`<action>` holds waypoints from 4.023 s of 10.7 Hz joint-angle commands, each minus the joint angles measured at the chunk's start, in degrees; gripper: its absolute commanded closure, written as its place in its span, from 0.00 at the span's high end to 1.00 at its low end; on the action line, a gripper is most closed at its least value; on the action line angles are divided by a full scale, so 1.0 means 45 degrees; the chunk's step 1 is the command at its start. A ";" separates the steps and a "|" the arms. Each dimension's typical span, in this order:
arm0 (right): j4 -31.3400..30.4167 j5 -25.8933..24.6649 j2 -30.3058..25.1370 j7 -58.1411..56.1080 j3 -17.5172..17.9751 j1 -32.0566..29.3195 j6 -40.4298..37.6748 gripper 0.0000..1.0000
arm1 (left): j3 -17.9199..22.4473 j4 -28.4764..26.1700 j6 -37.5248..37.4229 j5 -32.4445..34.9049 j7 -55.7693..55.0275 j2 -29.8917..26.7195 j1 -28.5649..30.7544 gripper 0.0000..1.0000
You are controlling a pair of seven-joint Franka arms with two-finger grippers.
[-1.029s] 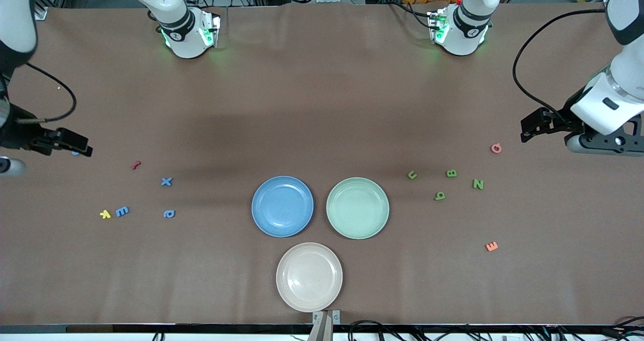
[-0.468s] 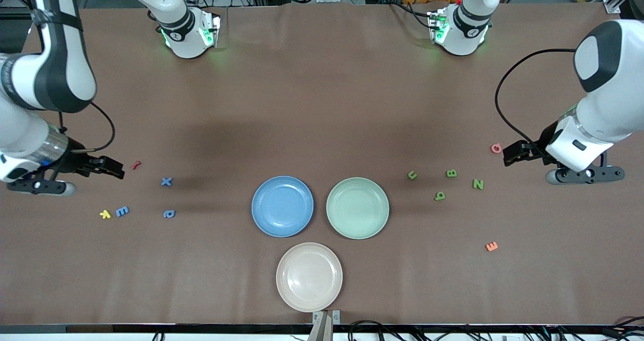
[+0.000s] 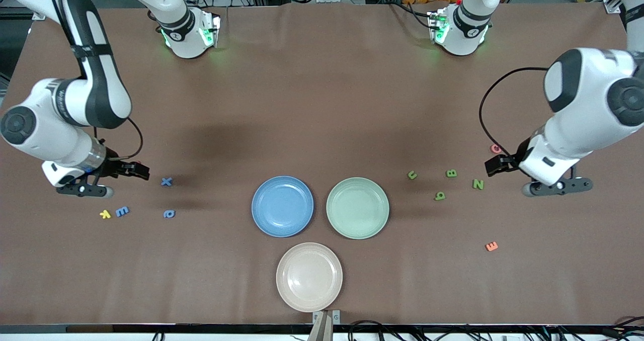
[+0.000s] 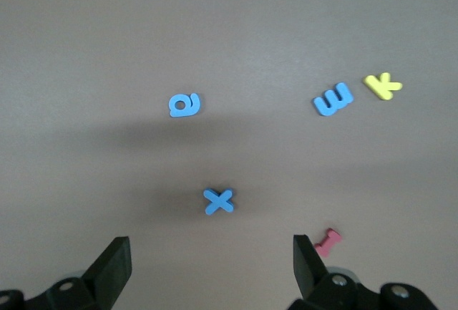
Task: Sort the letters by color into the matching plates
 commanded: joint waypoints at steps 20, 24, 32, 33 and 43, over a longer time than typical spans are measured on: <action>-0.2832 0.1006 0.2509 0.0052 0.0955 -0.0395 0.5863 0.86 | -0.0110 0.1257 0.2842 0.0328 -2.2718 0.4597 -0.0861 1.00; -0.2853 0.1006 0.2411 0.0130 0.1034 -0.0395 0.5844 0.51 | -0.0149 -0.0010 0.4205 0.0639 -2.2507 0.4755 -0.1484 1.00; -0.2561 0.1006 0.1867 0.0111 0.1053 -0.0395 0.4912 0.25 | -0.0149 -0.1068 0.6591 0.0895 -2.2447 0.4969 -0.1407 1.00; -0.2134 0.0987 0.1613 0.0111 0.1053 -0.0376 0.3997 0.25 | -0.0149 -0.1010 0.6612 0.0972 -2.2447 0.5163 -0.1427 1.00; 0.1228 0.1045 0.1746 0.2939 0.1366 0.2511 0.1390 0.25 | -0.0130 -0.0932 0.6788 0.1344 -2.2428 0.5555 -0.1408 1.00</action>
